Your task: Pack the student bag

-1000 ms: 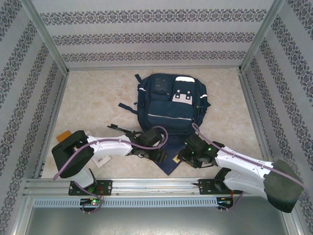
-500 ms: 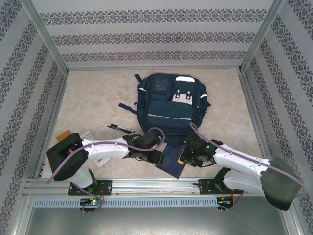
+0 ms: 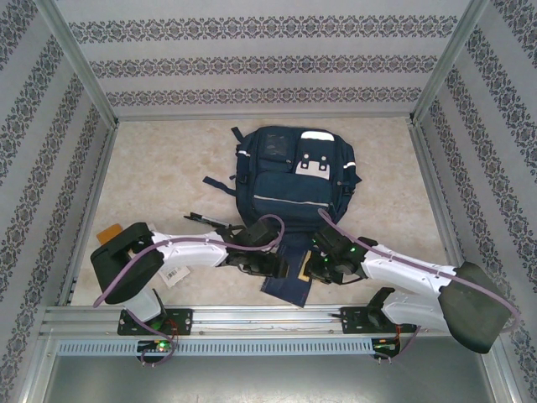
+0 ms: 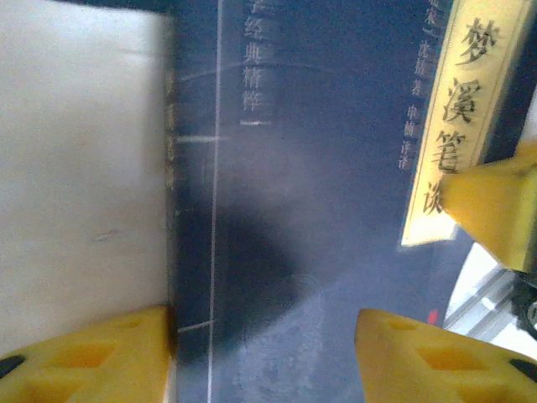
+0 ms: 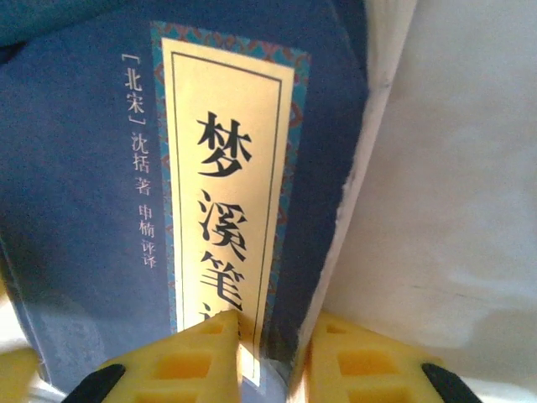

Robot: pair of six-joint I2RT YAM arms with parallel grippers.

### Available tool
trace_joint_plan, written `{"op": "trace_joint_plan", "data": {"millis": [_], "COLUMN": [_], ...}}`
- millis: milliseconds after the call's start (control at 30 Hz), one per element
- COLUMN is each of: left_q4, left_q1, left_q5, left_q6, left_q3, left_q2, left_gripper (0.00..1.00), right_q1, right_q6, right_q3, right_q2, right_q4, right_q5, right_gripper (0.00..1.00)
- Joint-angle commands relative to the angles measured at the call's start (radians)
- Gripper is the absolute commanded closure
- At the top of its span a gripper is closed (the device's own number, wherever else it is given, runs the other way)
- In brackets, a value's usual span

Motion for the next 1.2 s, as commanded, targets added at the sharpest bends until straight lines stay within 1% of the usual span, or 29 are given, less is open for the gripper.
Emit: {"op": "trace_joint_plan", "data": {"millis": [0,100,167,300,467,567,633,700,733,767,833,867,900,933,1000,1067,1167], "left_q4": [0.251,0.166,0.148,0.196,0.284,0.289,0.279,0.25,0.216,0.173,0.081,0.03,-0.027,-0.08,-0.166,-0.194,-0.255], "left_q1": [-0.036,-0.032,-0.026,-0.017,-0.014,-0.014,-0.013,-0.011,-0.007,-0.002,0.004,0.008,0.011,0.014,0.021,0.022,0.022], "left_q5": [0.203,0.158,0.139,0.139,0.166,0.184,0.169,0.137,0.117,0.098,0.065,0.047,0.026,0.004,-0.019,-0.009,-0.014], "left_q6": [-0.052,-0.039,-0.038,-0.077,-0.125,-0.145,-0.148,-0.143,-0.139,-0.134,-0.121,-0.117,-0.113,-0.11,-0.104,-0.1,-0.098], "left_q3": [0.0,0.018,0.01,-0.021,-0.044,-0.045,-0.056,-0.067,-0.07,-0.068,-0.058,-0.055,-0.051,-0.047,-0.049,-0.056,-0.052], "left_q2": [0.014,0.005,-0.001,-0.034,-0.083,-0.102,-0.127,-0.155,-0.168,-0.18,-0.207,-0.225,-0.244,-0.261,-0.309,-0.366,-0.462], "left_gripper": [0.43,0.44,0.45,0.49,0.5,0.51,0.52,0.56,0.6,0.66,0.73,0.76,0.79,0.84,0.96,0.98,0.99], "right_q1": [0.028,0.026,0.026,0.022,0.014,0.012,0.011,0.012,0.012,0.011,0.013,0.012,0.013,0.013,0.013,0.02,0.033], "right_q6": [-0.008,0.0,0.007,0.012,0.006,0.004,0.004,0.006,0.006,0.006,0.003,0.003,0.005,0.008,0.034,0.057,0.089], "right_q3": [-0.031,-0.032,-0.039,-0.061,-0.089,-0.094,-0.094,-0.108,-0.122,-0.122,-0.117,-0.112,-0.106,-0.105,-0.065,-0.053,-0.033], "right_q2": [0.003,-0.017,-0.028,-0.044,-0.061,-0.075,-0.083,-0.09,-0.092,-0.095,-0.107,-0.118,-0.131,-0.145,-0.183,-0.228,-0.303], "right_q4": [0.196,0.195,0.198,0.198,0.223,0.252,0.26,0.265,0.268,0.267,0.263,0.251,0.23,0.207,0.144,0.137,0.138], "right_q5": [-0.129,-0.111,-0.103,-0.102,-0.104,-0.109,-0.106,-0.101,-0.099,-0.099,-0.101,-0.096,-0.085,-0.071,-0.046,-0.047,-0.039], "right_gripper": [0.83,0.86,0.87,0.88,0.87,0.87,0.86,0.86,0.85,0.82,0.77,0.73,0.64,0.58,0.53,0.5,0.47]}}
